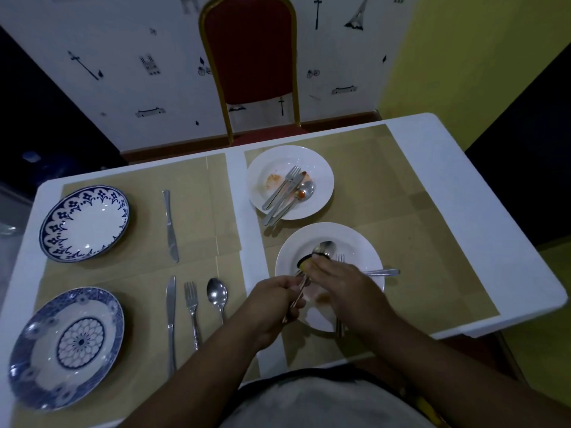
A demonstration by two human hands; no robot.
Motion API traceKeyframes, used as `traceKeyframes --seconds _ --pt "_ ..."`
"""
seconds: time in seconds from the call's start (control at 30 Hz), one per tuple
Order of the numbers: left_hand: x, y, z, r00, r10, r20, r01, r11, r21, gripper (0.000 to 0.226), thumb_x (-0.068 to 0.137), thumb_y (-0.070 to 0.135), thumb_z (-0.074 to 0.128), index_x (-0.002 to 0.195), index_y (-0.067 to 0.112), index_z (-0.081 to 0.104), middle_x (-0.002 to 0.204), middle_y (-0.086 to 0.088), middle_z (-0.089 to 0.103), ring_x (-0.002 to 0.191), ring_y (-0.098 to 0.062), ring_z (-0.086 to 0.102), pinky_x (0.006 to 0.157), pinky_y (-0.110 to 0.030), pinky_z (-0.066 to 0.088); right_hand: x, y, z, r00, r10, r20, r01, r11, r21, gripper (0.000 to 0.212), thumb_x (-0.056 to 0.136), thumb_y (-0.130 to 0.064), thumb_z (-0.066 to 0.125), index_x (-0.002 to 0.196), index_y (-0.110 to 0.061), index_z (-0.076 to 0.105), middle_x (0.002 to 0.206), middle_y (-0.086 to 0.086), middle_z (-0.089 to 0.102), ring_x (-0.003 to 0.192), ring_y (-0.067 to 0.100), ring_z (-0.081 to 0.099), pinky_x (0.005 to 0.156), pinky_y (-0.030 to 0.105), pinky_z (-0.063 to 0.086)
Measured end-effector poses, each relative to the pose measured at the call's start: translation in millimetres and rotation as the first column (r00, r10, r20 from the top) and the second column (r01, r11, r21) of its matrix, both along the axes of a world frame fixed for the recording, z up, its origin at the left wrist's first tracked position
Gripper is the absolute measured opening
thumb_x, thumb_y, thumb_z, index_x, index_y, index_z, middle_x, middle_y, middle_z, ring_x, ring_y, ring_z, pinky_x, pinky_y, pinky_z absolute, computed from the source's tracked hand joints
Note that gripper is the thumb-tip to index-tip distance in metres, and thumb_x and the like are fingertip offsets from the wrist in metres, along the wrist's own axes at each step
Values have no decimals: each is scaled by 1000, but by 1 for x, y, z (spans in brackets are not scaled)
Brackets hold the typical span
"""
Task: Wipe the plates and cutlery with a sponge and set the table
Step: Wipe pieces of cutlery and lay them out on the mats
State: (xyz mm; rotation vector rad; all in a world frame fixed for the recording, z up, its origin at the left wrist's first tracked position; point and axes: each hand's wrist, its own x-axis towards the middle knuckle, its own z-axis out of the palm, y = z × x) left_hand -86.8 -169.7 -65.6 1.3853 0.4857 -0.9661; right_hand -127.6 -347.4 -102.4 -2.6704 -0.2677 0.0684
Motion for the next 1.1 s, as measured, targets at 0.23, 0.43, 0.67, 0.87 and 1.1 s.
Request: traceKeyframes --seconds 0.23,0.43,0.67,0.87,1.1 --pt "-7 9 1 1000 13 -28 -13 1000 6 25 100 -3 49 116 1 69 88 -10 62 67 -15 52 57 -23 40 21 -21 7 992 -126 10 126 991 50 59 74 -9 75 129 -24 59 138 3 54 120 23 55 95 24 35" --pt "-3 8 0 996 -75 54 69 991 116 24 92 0 62 114 7 71 89 -16 63 65 -18 51 53 -27 40 19 -9 24 993 -65 94 58 995 80 60 75 -11 76 131 -22 57 139 2 53 125 23 50 101 38 44" --pt "-2 7 4 996 -38 78 35 998 47 24 97 -6 54 111 5 71 87 -13 65 75 -17 62 62 -23 54 12 -5 2 989 140 46 -139 990 -18 73 66 -6 81 132 -26 55 139 1 53 121 28 54 96 45 48" --pt "-2 9 6 999 -20 49 20 1000 7 27 99 -4 50 112 8 70 88 -12 69 79 -18 65 67 -26 54 14 1 10 984 157 79 -156 988 -18 65 72 -6 74 131 -25 56 140 2 52 122 29 52 100 46 46" --pt "0 24 6 992 -89 91 85 995 53 28 99 -1 54 117 10 72 99 -12 68 67 -14 58 60 -24 49 41 -14 10 999 -20 28 19 999 34 68 71 -9 74 134 -24 53 141 2 50 125 24 51 99 42 46"
